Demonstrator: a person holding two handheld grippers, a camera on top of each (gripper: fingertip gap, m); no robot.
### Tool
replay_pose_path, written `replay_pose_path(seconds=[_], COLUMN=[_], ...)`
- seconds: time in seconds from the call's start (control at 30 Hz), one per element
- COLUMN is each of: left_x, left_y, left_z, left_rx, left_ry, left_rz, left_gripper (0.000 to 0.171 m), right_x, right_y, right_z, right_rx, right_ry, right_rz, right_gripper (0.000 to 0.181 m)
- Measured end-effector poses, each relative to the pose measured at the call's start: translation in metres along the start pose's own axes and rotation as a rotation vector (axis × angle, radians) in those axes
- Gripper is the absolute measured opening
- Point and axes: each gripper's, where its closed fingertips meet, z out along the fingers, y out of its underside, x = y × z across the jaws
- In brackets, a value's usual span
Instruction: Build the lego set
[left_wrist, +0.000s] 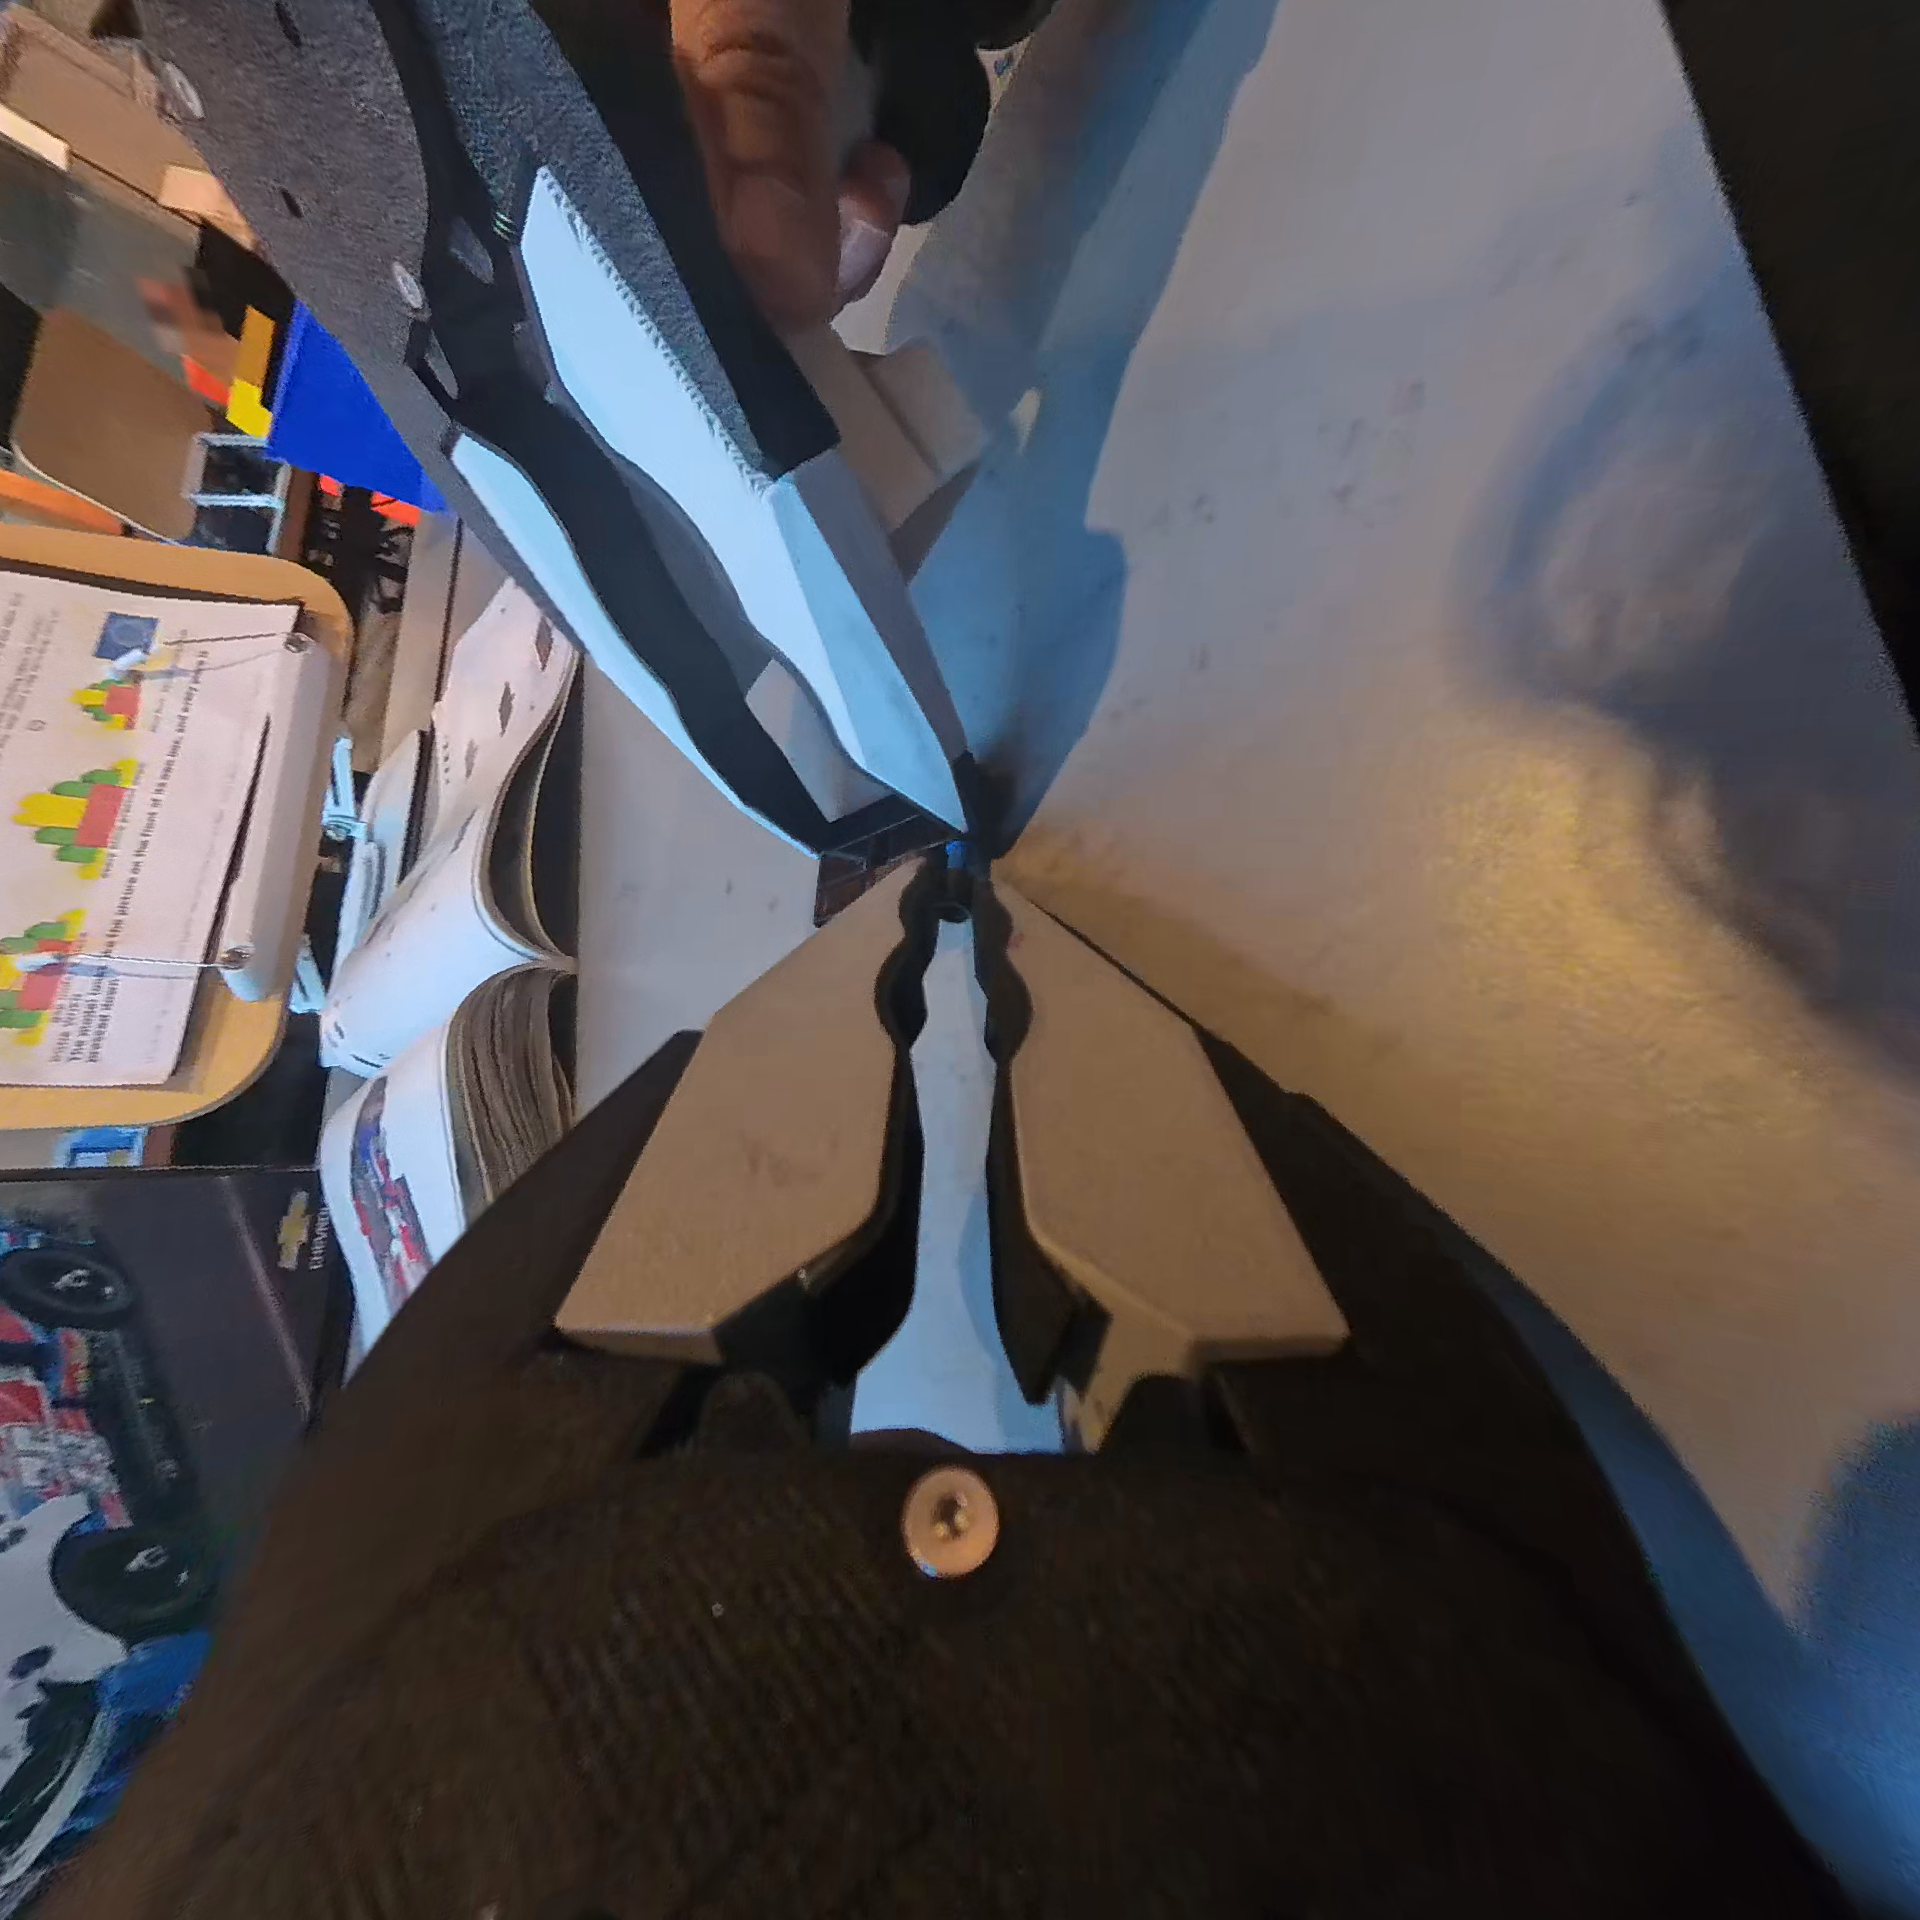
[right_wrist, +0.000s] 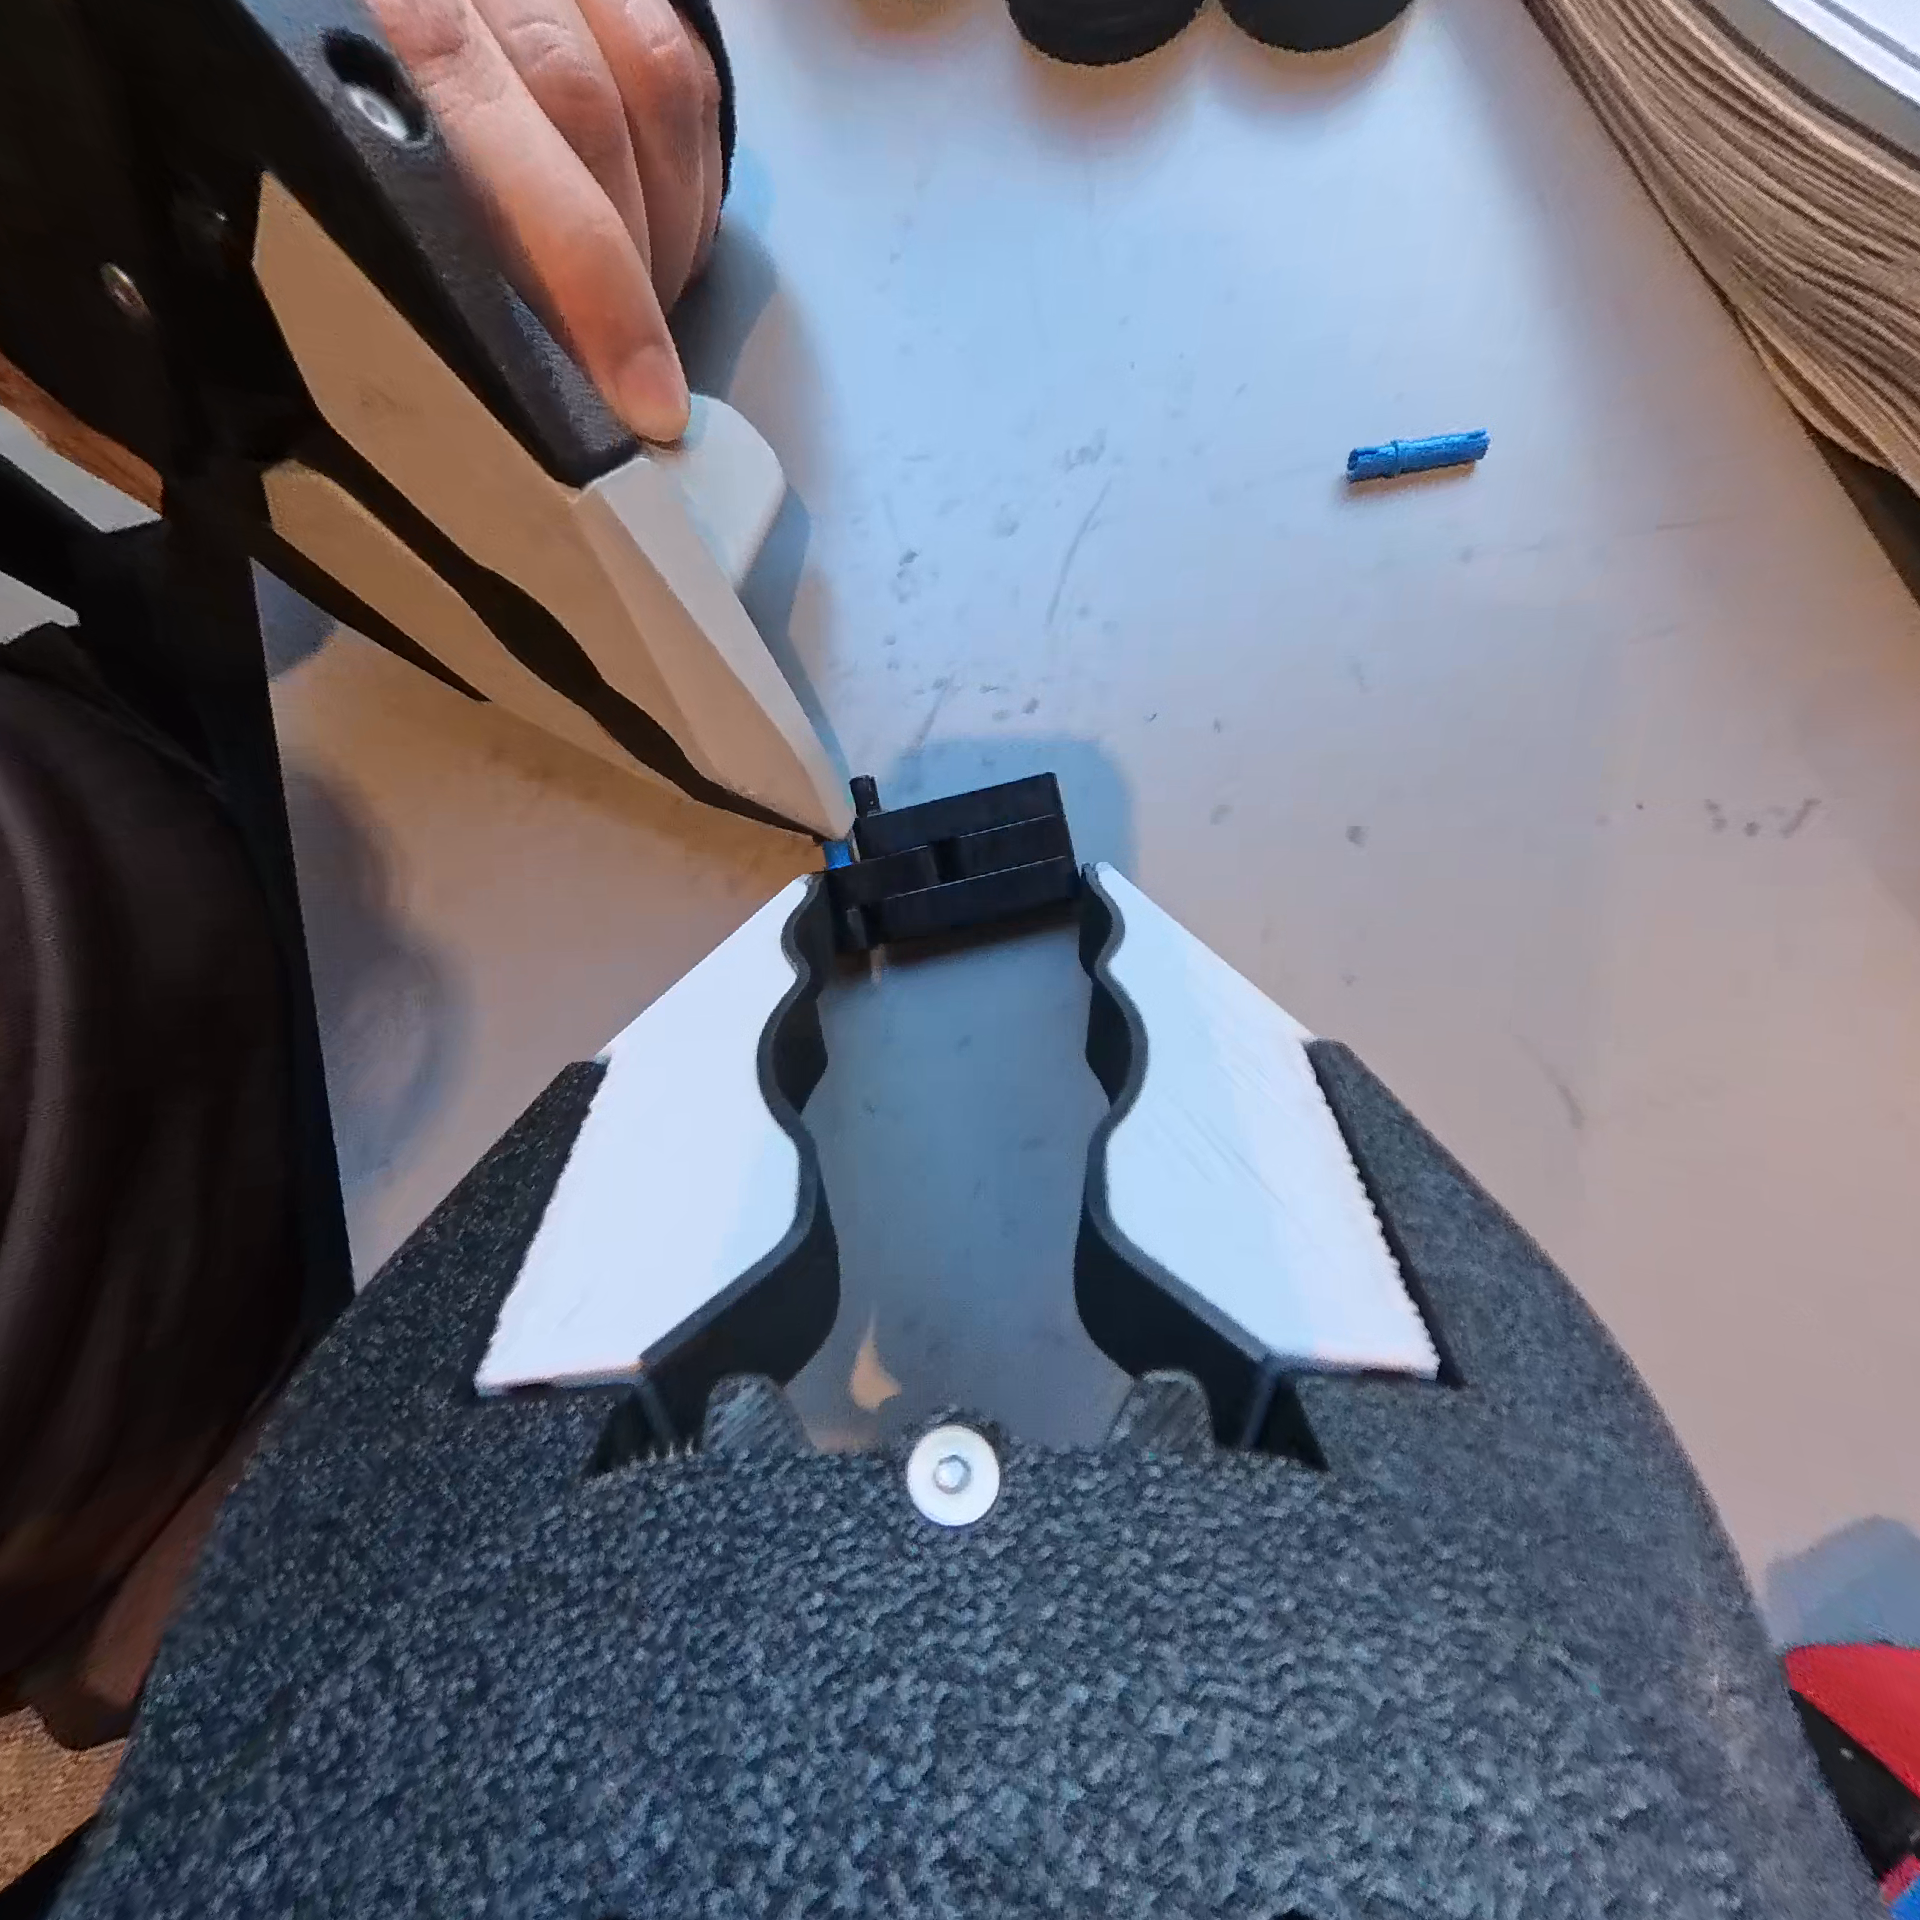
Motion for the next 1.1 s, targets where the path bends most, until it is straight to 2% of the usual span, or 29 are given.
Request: replay_pose_path(seconds=[0.27, 0.4, 0.57, 0.63, 0.77, 0.9, 1.1], left_x=[0.003, 0.001, -0.002, -0.002, -0.01, -0.015, -0.014], left_y=[0.0, 0.0, -0.001, 0.0, 0.003, 0.003, 0.015], left_z=[0.001, 0.001, 0.0, -0.001, -0.005, -0.013, -0.022], left_rx=[0.016, 0.007, 0.015, 0.011, 0.018, 0.056, 0.029], left_ry=[0.103, 0.071, -0.03, -0.014, 0.011, 0.029, 0.107], left_rz=[-0.076, -0.054, 0.035, 0.008, -0.107, -0.181, -0.299], left_gripper=[0.0, 0.0, 0.0, 0.0, 0.012, 0.013, 0.016], right_x=[0.001, 0.003, 0.004, 0.003, 0.003, 0.003, 0.003], right_y=[-0.002, -0.003, -0.004, -0.005, -0.004, -0.004, -0.003], right_z=[0.003, 0.003, 0.003, 0.003, 0.003, 0.003, 0.001], right_rx=[-0.002, -0.001, 0.069, 0.075, 0.077, 0.08, 0.077], right_ry=[0.006, 0.017, -0.006, -0.011, -0.006, -0.01, -0.019], right_rz=[-0.02, -0.018, 0.016, 0.018, 0.013, 0.013, 0.029], right_gripper=[0.048, 0.048, 0.049, 0.049, 0.049, 0.049, 0.049])
